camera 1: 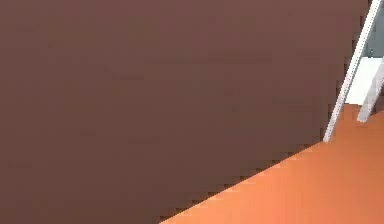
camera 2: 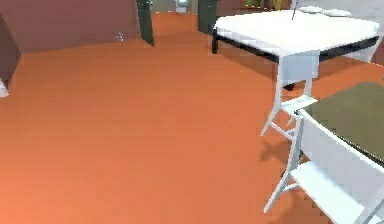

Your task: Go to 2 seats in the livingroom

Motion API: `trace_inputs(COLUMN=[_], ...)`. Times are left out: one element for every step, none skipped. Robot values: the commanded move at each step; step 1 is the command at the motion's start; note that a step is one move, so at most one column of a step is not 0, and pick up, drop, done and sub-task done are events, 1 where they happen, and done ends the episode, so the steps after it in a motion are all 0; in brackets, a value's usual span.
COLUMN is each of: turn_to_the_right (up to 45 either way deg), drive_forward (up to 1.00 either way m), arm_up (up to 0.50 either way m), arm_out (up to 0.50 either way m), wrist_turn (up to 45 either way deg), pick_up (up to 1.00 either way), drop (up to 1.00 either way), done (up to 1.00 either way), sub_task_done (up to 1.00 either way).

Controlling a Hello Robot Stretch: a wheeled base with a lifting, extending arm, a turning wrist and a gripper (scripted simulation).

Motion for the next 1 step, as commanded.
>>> trace_inputs(turn_to_the_right=[45.0], drive_forward=[0.00], arm_up=[0.00], arm_out=[0.00], wrist_turn=[0.0], pick_up=[0.00], drop=[0.00], done=[0.00], sub_task_done=[0.00])
